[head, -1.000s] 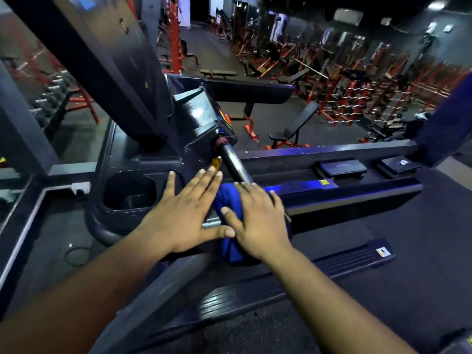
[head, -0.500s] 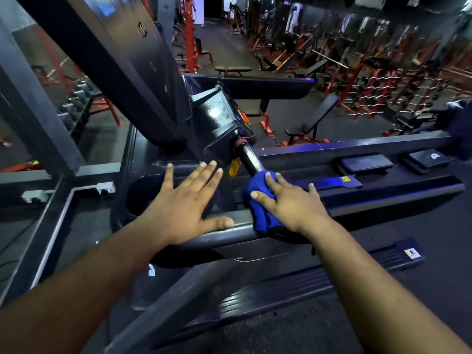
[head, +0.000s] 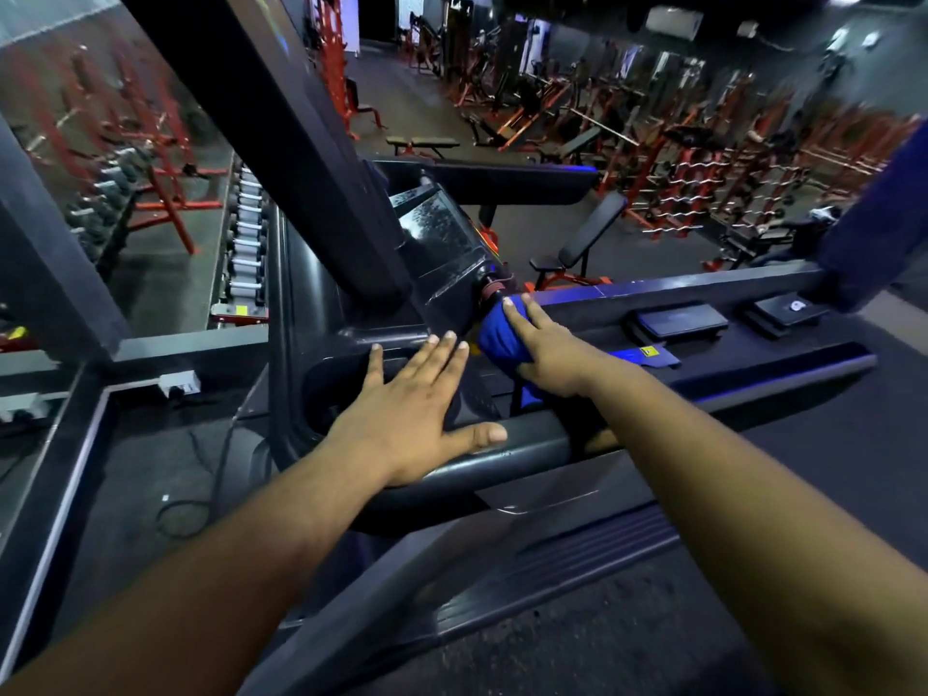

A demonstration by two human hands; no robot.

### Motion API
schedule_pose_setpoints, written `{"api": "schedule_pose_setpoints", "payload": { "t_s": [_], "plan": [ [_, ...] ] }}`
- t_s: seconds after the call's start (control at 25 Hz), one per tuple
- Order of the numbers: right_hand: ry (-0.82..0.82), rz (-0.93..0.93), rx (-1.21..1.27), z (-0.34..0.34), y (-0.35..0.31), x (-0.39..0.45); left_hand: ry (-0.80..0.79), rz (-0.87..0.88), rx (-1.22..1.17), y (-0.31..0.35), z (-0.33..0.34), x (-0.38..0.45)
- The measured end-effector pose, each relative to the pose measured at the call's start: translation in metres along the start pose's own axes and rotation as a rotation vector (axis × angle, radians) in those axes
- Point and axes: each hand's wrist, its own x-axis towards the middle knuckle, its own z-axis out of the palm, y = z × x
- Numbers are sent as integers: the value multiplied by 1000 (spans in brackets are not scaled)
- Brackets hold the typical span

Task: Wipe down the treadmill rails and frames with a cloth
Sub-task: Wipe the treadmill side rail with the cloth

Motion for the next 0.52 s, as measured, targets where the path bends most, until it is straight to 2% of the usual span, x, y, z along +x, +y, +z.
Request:
{"api": "schedule_pose_setpoints", "payload": {
  "t_s": [0.08,0.16,0.28,0.32,0.4,0.44,0.52],
  "plan": [
    [-59,-2,-149,-11,8,-23,11,0,-12,-1,0,0],
    [-44,41,-240,-36,6,-43,26,2,-31,-1,1,0],
    [87,13,-5,-55,-15,-76,173,16,11,-1,-2,-10],
    [71,-27,80,-49,-25,-90,243,17,42,-3,-2,-18],
    [-41,-100,14,-13,-50,-111,331,8,87,-16,3,-38],
    [-13,-114,-77,15,-63,-118,336,-8,87,-25,8,-49],
    [181,-93,-164,60,-94,-118,332,-55,40,-45,21,-69]
  ]
}}
